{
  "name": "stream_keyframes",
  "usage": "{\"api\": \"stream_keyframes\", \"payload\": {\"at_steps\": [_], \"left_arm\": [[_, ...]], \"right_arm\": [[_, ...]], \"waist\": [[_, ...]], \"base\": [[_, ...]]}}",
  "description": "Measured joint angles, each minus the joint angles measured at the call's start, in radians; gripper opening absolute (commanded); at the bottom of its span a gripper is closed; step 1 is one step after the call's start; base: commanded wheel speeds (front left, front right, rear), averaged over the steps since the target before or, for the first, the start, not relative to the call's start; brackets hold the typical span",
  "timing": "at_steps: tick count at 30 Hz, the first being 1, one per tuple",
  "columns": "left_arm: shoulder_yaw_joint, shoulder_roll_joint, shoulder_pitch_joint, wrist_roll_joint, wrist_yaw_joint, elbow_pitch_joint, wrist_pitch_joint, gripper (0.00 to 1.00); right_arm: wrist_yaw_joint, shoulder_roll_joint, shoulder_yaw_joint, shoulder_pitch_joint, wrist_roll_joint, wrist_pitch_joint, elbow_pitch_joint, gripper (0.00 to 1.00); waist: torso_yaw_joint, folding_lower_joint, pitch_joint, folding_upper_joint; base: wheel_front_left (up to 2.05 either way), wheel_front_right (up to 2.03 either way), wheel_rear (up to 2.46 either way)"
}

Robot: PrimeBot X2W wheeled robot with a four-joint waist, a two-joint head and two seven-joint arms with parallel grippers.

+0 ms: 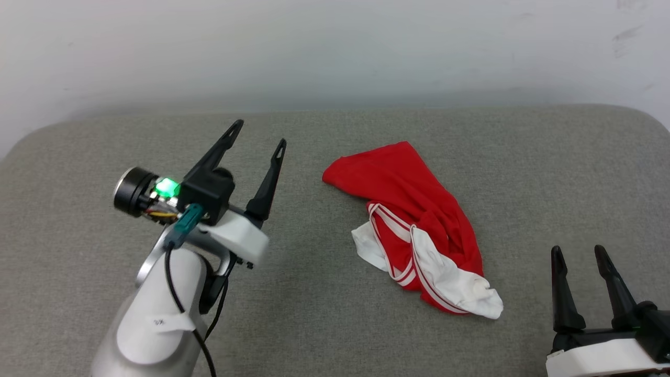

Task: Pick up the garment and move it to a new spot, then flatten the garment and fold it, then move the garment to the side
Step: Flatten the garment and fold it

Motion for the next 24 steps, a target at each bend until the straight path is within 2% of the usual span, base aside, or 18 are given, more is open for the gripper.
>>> {"api": "stream_keyframes", "payload": {"at_steps": [5, 11, 19, 24], "left_arm": [[-0.214, 0.077, -0.155, -0.143, -0.003, 0.039, 0.105, 1.00], [-0.451, 0.159, -0.316, -0.371, -0.003, 0.065, 0.295, 1.00], [-0.721, 0.216, -0.481, -0.625, -0.003, 0.074, 0.571, 1.00], [-0.875, 0.246, -0.563, -0.717, -0.003, 0.072, 0.709, 1.00]], "right_arm": [[0.000, 0.000, -0.005, -0.021, 0.004, 0.000, -0.002, 1.00], [0.000, 0.000, -0.007, -0.047, 0.008, 0.000, -0.005, 1.00], [0.000, 0.000, -0.005, -0.087, 0.011, 0.000, -0.006, 1.00], [0.000, 0.000, -0.002, -0.108, 0.020, 0.000, -0.007, 1.00]], "waist": [[-0.031, 0.0000, 0.040, 0.0000], [-0.063, 0.0000, 0.081, 0.0000], [-0.106, 0.0000, 0.136, 0.0000], [-0.134, 0.0000, 0.174, 0.0000]], "base": [[0.00, 0.00, 0.00], [0.00, 0.00, 0.00], [0.00, 0.00, 0.00], [0.00, 0.00, 0.00]]}}
